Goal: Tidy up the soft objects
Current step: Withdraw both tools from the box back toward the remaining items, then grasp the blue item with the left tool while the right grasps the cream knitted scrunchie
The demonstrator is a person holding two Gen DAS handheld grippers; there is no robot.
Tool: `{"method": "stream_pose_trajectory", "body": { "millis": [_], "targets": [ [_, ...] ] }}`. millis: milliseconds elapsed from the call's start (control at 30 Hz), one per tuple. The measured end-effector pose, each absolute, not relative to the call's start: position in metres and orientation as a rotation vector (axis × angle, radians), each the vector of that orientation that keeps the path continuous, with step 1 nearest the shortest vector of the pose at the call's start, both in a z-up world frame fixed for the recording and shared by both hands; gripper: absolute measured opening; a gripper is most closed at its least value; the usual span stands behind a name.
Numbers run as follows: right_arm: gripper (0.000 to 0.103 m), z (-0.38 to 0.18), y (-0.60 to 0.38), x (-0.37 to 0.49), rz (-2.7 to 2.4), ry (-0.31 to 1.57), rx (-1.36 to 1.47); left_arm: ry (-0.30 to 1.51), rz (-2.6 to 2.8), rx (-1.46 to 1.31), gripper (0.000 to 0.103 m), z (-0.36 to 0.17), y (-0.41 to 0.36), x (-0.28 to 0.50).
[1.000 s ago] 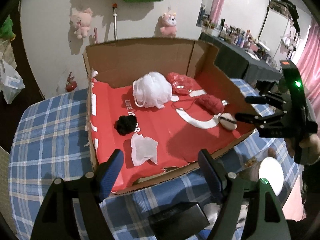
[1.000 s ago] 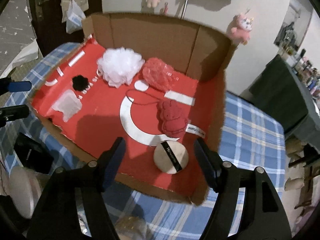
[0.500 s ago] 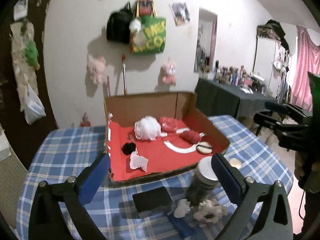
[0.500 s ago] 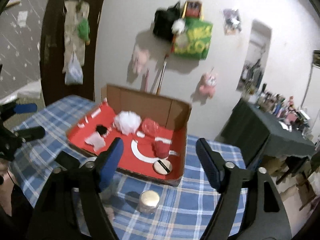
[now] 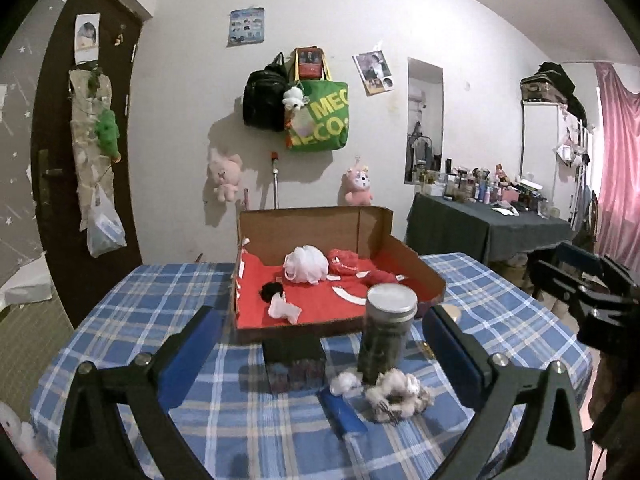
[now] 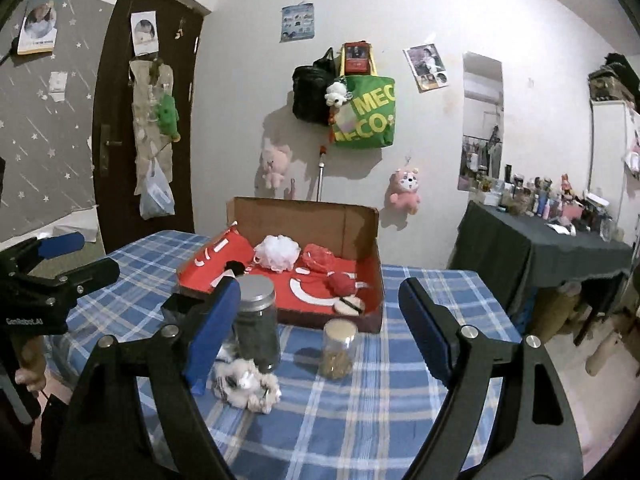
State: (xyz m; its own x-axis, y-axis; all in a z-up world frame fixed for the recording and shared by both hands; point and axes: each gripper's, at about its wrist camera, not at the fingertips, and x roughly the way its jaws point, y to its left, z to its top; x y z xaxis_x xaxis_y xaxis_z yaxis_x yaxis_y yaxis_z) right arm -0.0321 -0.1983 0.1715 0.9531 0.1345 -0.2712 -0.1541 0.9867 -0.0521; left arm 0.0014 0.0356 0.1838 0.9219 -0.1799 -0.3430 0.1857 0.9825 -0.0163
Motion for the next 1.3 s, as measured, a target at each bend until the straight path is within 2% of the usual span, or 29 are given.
{"method": "stream_pose_trajectory", "body": {
  "millis": [267, 533, 933, 1133, 1267, 1300],
  "targets": [
    [0.081, 0.125, -0.195, -0.036, 0.126, 0.321, -0.058, 0.437, -0.161, -0.011, 0.103, 0.140, 0.031, 0.003],
    [0.081, 0.069, -0.192, -0.009, 0.157, 0.498, -0.020, 0.559, -0.155, -0.031, 0.103, 0.096, 0.031, 0.018],
    [0.081, 0.039, -0.188, 0.030, 0.252, 0.646, -0.009, 0.702, -0.190, -0.025, 0.103, 0.065, 0.029, 0.045],
    [0.081, 0.028, -0.186, 0.050, 0.289, 0.716, 0.000, 0.784, -0.198, -0.011, 0.094, 0.054, 0.024, 0.064],
    [0.081, 0.024, -0.183, 0.057, 0.322, 0.747, 0.012, 0.837, -0.219, -0.013, 0.077, 0.044, 0.020, 0.075],
    [0.080, 0.023, -0.183, 0.059, 0.337, 0.750, 0.020, 0.848, -0.224, -0.010, 0.067, 0.041, 0.018, 0.077]
  ]
}}
